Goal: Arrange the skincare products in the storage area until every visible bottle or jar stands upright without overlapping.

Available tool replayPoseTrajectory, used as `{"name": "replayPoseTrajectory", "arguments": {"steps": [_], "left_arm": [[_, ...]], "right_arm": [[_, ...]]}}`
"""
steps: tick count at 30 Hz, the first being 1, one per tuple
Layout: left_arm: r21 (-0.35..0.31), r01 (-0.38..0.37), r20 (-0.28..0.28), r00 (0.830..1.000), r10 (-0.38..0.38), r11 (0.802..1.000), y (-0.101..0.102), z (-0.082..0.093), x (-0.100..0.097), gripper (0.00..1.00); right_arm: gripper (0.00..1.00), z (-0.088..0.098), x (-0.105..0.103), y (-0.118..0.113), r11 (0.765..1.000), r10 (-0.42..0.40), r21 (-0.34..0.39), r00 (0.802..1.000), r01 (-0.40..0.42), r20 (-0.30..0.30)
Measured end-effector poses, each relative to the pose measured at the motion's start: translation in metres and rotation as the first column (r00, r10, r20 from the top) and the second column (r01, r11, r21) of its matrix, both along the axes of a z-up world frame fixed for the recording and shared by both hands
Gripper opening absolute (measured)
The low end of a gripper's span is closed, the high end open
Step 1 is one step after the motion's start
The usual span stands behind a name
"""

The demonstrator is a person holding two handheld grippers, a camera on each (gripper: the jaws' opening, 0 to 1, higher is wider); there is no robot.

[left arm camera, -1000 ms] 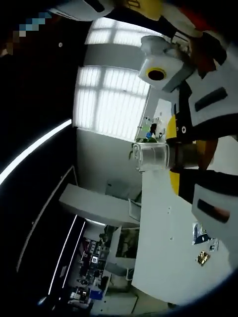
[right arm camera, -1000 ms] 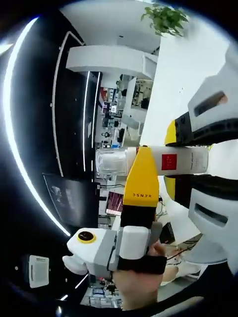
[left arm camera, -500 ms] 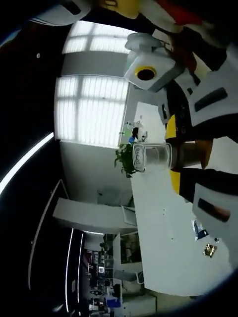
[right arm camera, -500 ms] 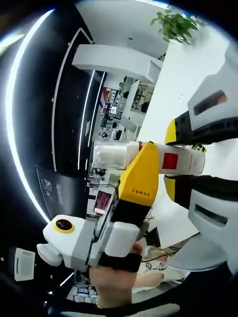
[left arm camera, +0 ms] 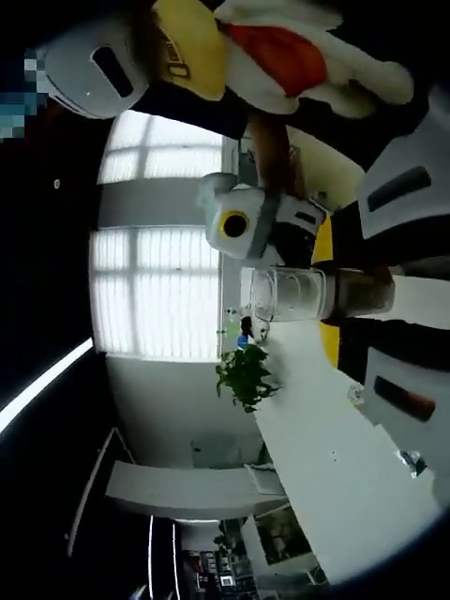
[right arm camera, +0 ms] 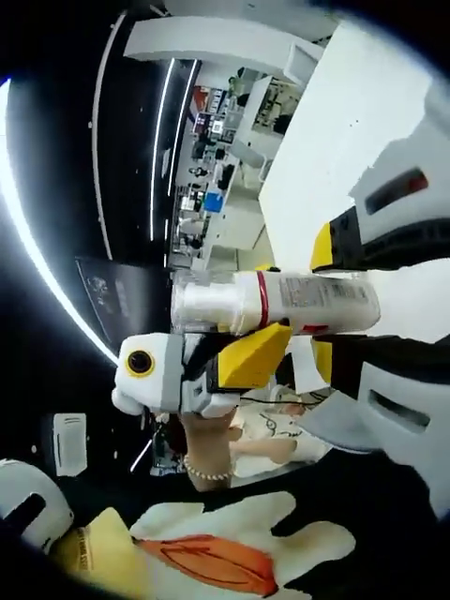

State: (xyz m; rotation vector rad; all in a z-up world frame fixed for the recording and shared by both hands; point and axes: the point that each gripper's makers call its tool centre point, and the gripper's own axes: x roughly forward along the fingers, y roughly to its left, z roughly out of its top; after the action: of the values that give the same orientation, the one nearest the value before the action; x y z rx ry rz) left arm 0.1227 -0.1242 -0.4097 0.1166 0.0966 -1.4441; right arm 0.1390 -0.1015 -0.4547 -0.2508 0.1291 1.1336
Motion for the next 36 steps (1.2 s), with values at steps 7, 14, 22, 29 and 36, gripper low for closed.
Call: {"name": "replayPoseTrajectory", "arguments": {"steps": [7, 14, 22, 29, 36], "left_arm": [[0.103, 0.077, 0.044, 0.996, -0.081, 0.992, -0.016, -0.017, -0.010, 0.16], [0.192, 0.065, 0.035, 0.997, -0.073, 0.979, -0.022, -0.042, 0.001, 0.16], [0.294, 0.056, -0.022, 0.998, -0.052, 0.954, -0.028, -0.086, 0.014, 0.16], [0.360, 0.077, -0.070, 0.996, -0.056, 0.930, -0.034, -0.126, 0.024, 0.16], [0.433, 0.091, -0.130, 0.991, -0.038, 0.897, -0.035, -0.181, 0.041, 0.16]], "right_arm": [[0.21, -0.014, -0.010, -0.009, 0.992, 0.092, -0.084, 0.995, -0.094, -0.023], [0.21, -0.042, 0.004, -0.015, 0.987, 0.060, -0.150, 0.997, -0.066, -0.041], [0.21, -0.084, 0.013, -0.018, 0.978, 0.030, -0.202, 0.995, -0.050, -0.099], [0.21, -0.126, 0.023, -0.026, 0.974, -0.013, -0.225, 0.989, -0.021, -0.149], [0.21, -0.181, 0.038, -0.033, 0.955, -0.069, -0.297, 0.983, 0.015, -0.173]]}}
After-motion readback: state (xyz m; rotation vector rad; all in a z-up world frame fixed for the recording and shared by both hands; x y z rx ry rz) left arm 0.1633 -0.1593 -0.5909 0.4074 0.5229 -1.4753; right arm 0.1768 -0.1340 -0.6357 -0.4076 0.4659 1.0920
